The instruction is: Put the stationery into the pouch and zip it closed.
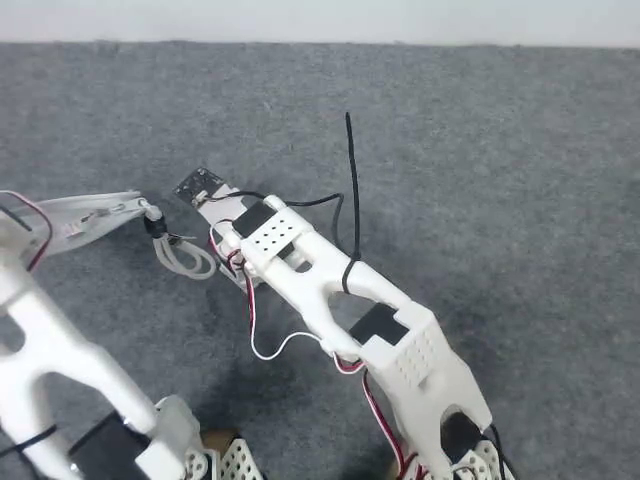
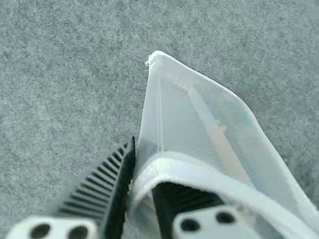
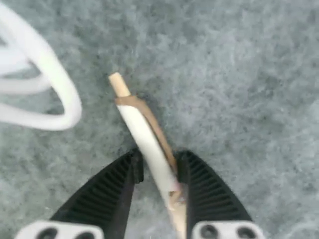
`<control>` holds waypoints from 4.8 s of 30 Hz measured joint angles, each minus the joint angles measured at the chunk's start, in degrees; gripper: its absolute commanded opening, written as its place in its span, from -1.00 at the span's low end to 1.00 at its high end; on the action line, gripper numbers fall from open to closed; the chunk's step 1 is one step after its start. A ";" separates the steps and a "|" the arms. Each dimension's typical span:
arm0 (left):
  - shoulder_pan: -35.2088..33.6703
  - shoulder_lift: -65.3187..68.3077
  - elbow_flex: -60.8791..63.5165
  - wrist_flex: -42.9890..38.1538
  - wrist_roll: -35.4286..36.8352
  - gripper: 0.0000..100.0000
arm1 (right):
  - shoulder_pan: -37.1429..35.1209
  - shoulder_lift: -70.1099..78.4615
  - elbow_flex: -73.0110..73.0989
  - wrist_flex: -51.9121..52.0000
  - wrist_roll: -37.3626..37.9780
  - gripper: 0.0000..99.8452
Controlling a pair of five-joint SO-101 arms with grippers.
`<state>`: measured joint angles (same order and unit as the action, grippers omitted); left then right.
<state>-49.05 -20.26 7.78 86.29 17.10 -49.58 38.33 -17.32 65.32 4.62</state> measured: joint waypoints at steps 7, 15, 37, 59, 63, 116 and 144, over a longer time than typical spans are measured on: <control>0.00 0.00 0.00 0.00 0.00 -0.98 | 1.23 0.09 -1.41 3.08 -1.05 -0.97; 0.00 0.00 0.00 0.00 0.00 -0.98 | 1.05 0.18 -6.51 11.16 -15.56 -0.97; 0.70 0.00 0.00 0.00 0.00 -0.98 | -0.35 0.18 -6.59 12.31 -14.42 -0.69; 0.70 0.00 0.00 0.00 0.00 -0.98 | 0.44 5.01 -8.44 10.11 -2.55 -0.99; 0.70 -0.09 0.00 0.00 0.00 -0.98 | 0.44 5.01 -8.44 10.55 -1.32 -0.99; 35.69 -5.98 -3.43 3.96 0.00 -0.98 | 14.59 -52.22 0.44 31.21 -14.33 -0.99; 32.18 0.62 -5.27 3.87 0.00 -0.98 | 1.58 -94.24 41.41 -19.43 -14.33 -0.99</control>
<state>-16.88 -19.65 2.51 90.15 17.10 -48.00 -55.91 24.09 45.89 -9.71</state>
